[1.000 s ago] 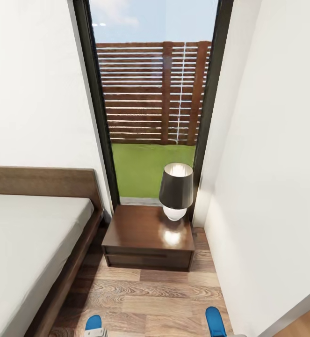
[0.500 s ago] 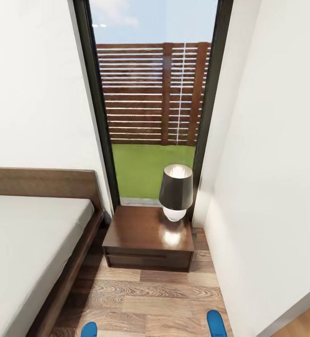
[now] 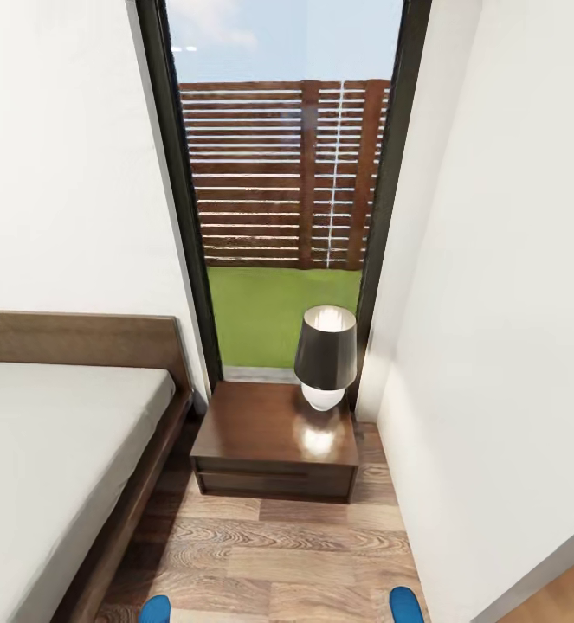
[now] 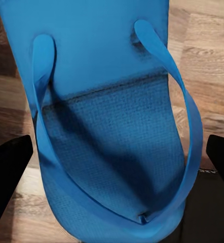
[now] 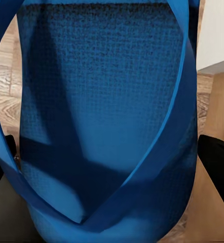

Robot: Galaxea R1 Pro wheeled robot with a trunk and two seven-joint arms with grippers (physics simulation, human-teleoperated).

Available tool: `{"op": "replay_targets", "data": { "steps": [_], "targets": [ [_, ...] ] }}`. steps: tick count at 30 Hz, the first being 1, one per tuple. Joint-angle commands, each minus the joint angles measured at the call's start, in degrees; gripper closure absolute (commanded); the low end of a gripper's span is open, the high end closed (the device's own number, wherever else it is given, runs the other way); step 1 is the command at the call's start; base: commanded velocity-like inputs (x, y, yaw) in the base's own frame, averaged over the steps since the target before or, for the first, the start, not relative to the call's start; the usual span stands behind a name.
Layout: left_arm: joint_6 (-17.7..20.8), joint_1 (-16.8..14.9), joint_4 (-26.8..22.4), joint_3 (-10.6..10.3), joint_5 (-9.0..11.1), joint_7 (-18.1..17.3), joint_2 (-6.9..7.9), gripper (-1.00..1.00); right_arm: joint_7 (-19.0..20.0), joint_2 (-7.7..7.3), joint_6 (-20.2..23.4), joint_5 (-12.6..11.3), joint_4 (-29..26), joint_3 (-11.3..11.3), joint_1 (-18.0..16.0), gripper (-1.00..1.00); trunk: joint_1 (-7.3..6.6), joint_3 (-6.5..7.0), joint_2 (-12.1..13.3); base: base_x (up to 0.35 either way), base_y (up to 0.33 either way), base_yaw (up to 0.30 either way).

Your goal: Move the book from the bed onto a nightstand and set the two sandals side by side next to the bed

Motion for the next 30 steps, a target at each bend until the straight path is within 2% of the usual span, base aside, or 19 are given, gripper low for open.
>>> {"op": "replay_targets", "data": {
  "steps": [1, 12, 30],
  "targets": [
    [-0.5, 0.1, -0.1, -0.4, 0.6, -0.3, 0.07, 1.00, 0.2, -0.11, -0.9, 0.4, 0.9, -0.1, 0.0, 1.00, -0.21, 0.11, 0.4, 0.000, 0.000, 0.000],
    [-5.4, 0.4, -0.1, -0.3, 0.8, -0.8, 0.09, 1.00, 0.2, -0.26, -2.1, 0.3, 3.7, -0.1, 0.0, 1.00, -2.63, 2.08, 4.8, 0.000, 0.000, 0.000],
    [-6.8, 0.5, -0.2, 0.1, 1.1, -0.8, -0.09, 1.00, 0.2, -0.04, -2.3, 0.7, 6.0, 0.1, 0.0, 1.00, -6.58, 5.32, 12.0, 0.000, 0.000, 0.000]
  ]
}}
